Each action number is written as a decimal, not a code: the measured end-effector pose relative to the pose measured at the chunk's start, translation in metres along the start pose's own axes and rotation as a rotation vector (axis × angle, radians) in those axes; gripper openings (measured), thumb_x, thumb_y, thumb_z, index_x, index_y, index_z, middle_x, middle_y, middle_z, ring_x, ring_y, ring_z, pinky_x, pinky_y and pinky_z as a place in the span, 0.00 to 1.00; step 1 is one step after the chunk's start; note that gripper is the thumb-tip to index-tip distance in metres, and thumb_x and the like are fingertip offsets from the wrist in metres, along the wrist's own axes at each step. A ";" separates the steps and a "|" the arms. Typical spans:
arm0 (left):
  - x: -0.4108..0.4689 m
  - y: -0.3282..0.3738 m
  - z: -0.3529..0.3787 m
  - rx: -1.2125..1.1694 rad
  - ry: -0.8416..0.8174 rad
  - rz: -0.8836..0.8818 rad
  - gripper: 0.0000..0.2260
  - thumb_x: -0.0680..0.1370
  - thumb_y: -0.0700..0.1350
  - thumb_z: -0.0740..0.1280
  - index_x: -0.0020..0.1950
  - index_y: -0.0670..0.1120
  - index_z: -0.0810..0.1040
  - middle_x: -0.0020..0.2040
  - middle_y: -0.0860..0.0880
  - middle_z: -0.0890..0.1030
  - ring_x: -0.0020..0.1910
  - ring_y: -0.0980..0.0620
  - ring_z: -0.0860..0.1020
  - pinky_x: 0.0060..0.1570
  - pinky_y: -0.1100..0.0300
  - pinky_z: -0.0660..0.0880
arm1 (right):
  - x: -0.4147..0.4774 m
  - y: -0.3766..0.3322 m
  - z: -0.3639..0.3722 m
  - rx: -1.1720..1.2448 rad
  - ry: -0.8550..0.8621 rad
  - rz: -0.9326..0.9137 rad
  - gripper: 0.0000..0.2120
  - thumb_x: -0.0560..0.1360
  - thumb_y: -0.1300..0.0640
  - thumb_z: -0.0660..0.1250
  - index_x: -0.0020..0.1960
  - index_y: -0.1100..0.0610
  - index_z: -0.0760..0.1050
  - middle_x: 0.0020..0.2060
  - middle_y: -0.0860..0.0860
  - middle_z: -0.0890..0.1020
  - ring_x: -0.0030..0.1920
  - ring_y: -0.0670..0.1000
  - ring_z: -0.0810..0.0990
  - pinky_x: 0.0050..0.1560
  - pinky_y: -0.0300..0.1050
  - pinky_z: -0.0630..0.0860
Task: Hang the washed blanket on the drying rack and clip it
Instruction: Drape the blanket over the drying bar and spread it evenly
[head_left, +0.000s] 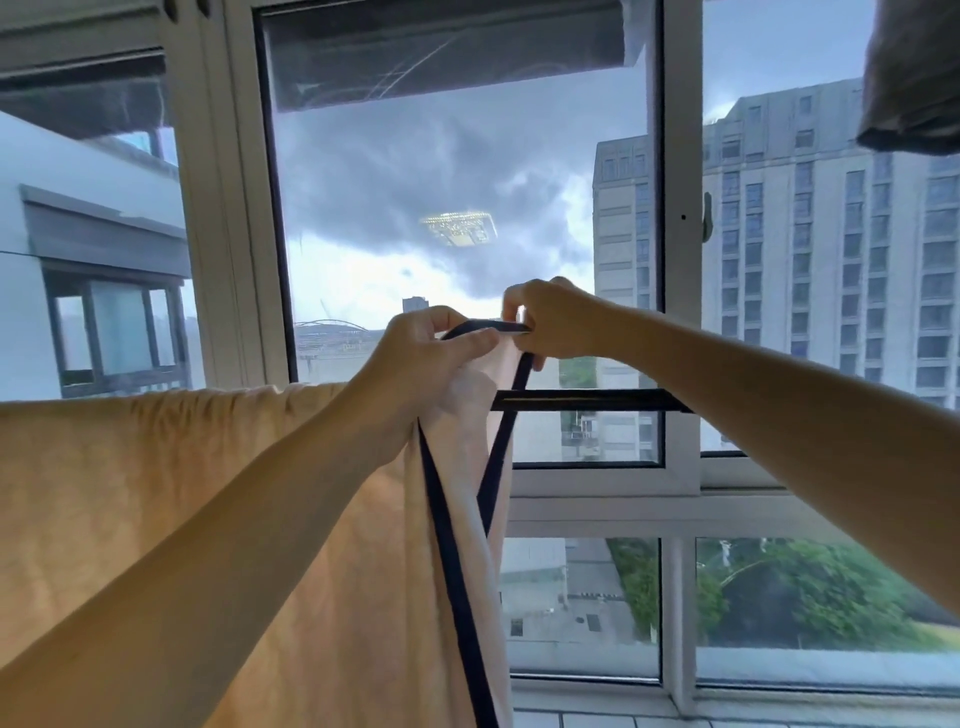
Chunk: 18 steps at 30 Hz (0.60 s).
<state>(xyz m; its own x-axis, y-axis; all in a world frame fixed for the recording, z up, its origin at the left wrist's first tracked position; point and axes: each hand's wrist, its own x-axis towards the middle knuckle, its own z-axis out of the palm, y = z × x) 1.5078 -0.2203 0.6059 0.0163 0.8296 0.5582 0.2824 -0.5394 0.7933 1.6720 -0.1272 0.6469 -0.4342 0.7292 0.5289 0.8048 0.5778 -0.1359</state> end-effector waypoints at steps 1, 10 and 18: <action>0.000 0.000 0.000 -0.003 0.002 0.004 0.06 0.76 0.47 0.71 0.41 0.47 0.78 0.37 0.49 0.77 0.32 0.55 0.77 0.32 0.63 0.73 | 0.000 0.009 -0.005 -0.037 -0.012 0.020 0.01 0.77 0.60 0.66 0.47 0.57 0.74 0.32 0.50 0.83 0.28 0.43 0.82 0.31 0.33 0.74; 0.000 -0.009 0.005 -0.003 0.005 0.020 0.07 0.75 0.48 0.71 0.40 0.47 0.77 0.33 0.50 0.76 0.27 0.56 0.74 0.27 0.65 0.70 | -0.044 0.114 -0.033 0.021 0.069 0.224 0.05 0.74 0.58 0.70 0.42 0.57 0.75 0.32 0.51 0.83 0.30 0.43 0.83 0.33 0.38 0.78; -0.013 -0.046 0.034 0.169 -0.056 0.094 0.15 0.74 0.55 0.69 0.35 0.45 0.75 0.28 0.53 0.73 0.30 0.55 0.72 0.33 0.62 0.67 | -0.095 0.131 0.030 0.484 0.032 0.436 0.03 0.78 0.62 0.63 0.46 0.61 0.73 0.36 0.56 0.78 0.34 0.50 0.81 0.37 0.42 0.82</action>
<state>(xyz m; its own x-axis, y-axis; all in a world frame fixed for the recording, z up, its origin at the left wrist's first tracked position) 1.5268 -0.2012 0.5544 0.1018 0.7862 0.6096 0.4344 -0.5864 0.6837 1.8065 -0.1094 0.5540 -0.0907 0.9270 0.3638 0.6278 0.3368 -0.7017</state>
